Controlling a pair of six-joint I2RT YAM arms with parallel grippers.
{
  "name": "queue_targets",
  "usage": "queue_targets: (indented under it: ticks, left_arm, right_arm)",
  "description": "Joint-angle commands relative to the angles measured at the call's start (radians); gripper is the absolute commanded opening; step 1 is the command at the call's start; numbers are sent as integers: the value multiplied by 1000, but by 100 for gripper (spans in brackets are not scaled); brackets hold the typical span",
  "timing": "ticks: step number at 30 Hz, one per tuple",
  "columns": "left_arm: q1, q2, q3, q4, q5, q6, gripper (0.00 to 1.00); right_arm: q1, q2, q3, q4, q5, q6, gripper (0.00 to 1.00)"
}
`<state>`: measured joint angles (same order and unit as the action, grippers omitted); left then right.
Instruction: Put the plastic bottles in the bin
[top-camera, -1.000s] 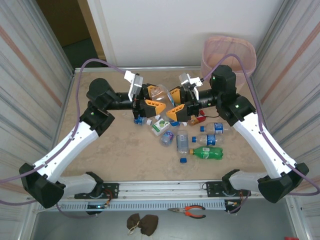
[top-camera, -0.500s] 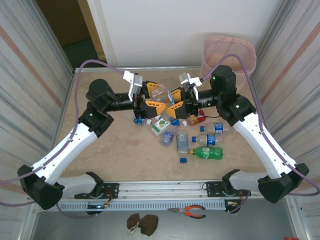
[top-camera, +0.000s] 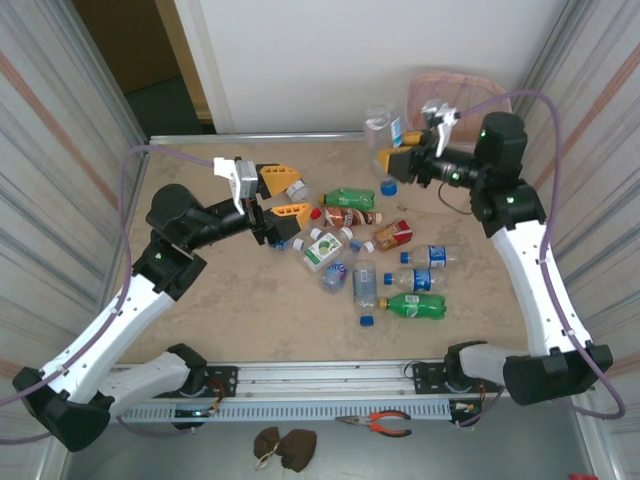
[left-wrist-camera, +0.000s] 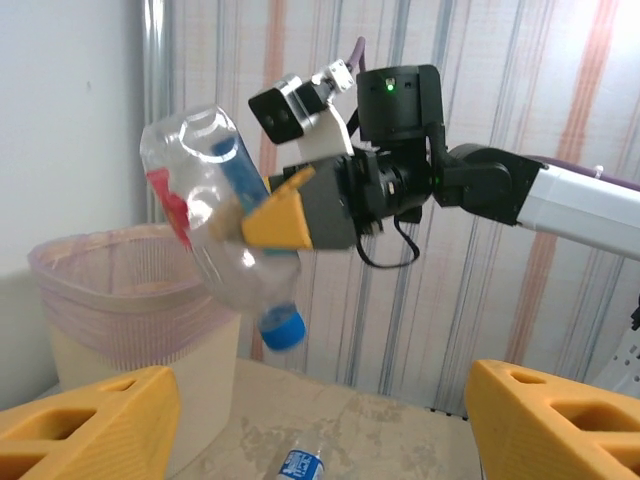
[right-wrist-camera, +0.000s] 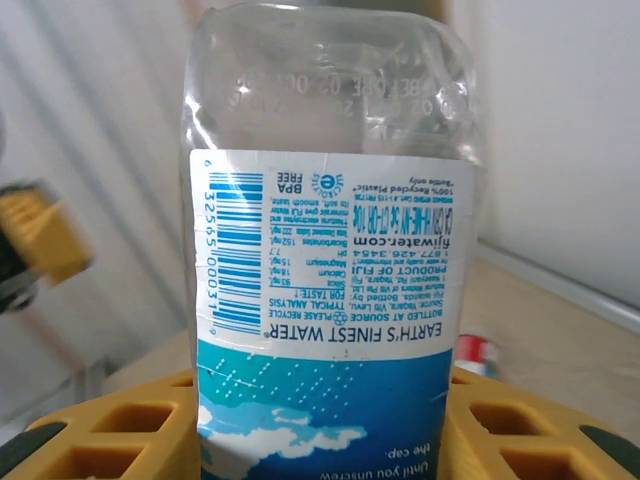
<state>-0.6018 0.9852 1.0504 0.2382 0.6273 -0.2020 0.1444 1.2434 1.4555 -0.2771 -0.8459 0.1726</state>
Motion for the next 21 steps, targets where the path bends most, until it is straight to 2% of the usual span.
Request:
queue_targets:
  ticks: [1,4,10,15,21]
  left_arm:
    - [5,-13,-14,-6,-28,19,76]
    - [4,-15,-22,-4,-29,18,76]
    - [6,-21,-36,-9,-31,19,76]
    - [10,-28,-46,-17,-46,14,76]
    - [10,-37,-75,-2,-50,-7,75]
  right_arm:
    - [-88,48,75,28,117,134,43]
    - [-175,115,137,33,177,205,42]
    - [-266,283,313,-30,311,238,42]
    - [-279,445,503,-138,410,200,41]
    - [-268,651,728,-315,418,182,37]
